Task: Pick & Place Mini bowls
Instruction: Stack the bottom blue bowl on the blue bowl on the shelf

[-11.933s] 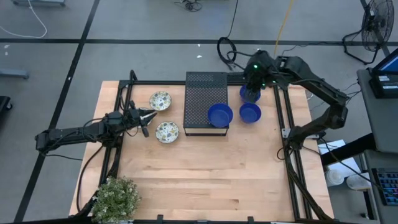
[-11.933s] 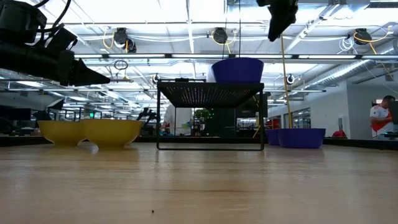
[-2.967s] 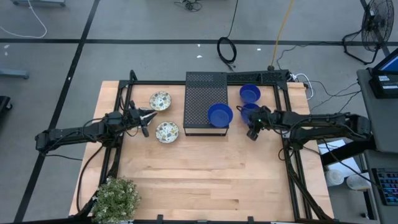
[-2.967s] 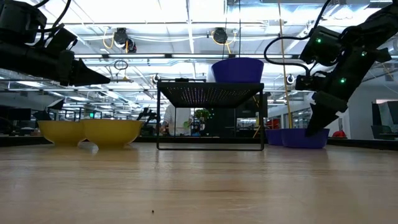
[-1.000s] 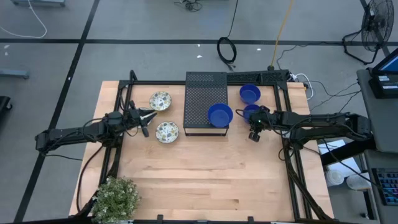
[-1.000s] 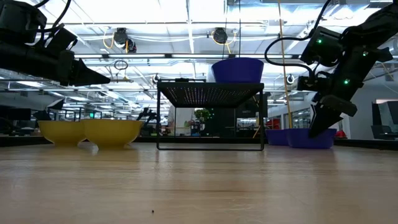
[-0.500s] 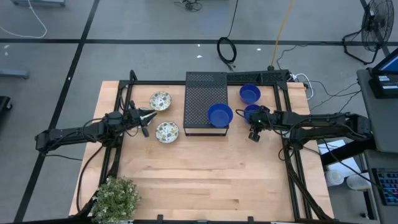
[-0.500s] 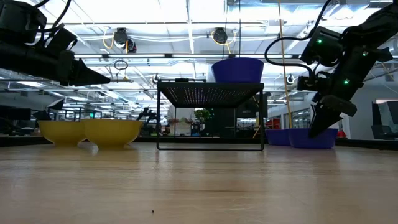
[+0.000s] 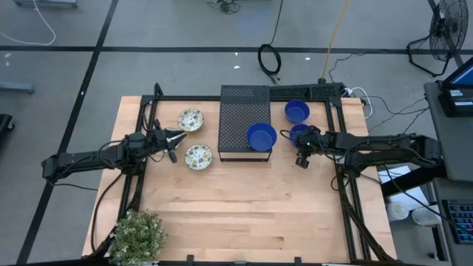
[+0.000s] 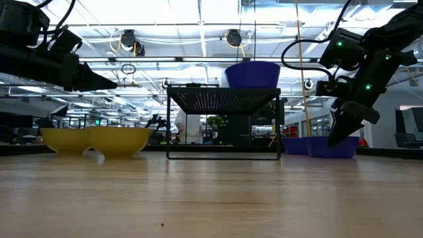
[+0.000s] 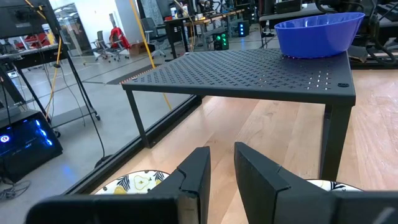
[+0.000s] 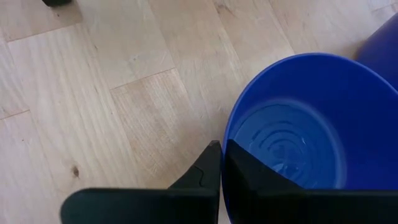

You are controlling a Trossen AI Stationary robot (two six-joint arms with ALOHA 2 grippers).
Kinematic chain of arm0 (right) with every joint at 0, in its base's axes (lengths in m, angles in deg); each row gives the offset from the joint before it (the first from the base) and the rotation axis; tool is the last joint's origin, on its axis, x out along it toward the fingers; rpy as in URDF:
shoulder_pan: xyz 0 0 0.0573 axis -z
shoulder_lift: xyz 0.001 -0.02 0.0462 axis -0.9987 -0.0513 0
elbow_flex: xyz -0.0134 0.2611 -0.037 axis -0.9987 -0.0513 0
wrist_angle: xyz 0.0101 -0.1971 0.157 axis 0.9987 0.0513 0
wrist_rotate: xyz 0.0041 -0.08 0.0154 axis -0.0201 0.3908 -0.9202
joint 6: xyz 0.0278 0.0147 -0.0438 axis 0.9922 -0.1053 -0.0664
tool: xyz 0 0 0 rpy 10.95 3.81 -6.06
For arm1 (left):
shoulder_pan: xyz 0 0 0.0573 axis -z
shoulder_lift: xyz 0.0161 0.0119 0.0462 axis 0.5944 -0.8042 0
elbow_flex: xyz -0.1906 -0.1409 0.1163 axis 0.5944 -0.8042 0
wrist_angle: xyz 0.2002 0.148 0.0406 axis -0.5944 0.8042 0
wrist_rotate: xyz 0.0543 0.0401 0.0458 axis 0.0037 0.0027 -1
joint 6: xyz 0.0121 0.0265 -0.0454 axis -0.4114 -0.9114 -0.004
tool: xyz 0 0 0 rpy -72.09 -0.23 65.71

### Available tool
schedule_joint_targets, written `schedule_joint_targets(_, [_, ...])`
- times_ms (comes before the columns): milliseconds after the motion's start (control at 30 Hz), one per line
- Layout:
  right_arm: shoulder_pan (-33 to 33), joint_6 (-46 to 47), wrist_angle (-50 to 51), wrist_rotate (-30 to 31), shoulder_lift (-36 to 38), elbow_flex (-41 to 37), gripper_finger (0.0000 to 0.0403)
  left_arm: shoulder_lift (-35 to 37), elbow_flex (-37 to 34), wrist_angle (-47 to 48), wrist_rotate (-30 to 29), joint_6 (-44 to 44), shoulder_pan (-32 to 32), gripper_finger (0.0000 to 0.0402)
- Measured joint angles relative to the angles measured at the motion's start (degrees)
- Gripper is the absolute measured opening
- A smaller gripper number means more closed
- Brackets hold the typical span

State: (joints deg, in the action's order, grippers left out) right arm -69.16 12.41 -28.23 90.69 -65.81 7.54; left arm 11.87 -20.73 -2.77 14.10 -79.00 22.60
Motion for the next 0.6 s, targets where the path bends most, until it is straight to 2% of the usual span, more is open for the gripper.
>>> schedule_joint_targets(600, [0.0,0.0,-0.8,-0.2,0.0,-0.1,0.0002,0.0,0.0,0.0,0.0,0.0,0.0,0.0077])
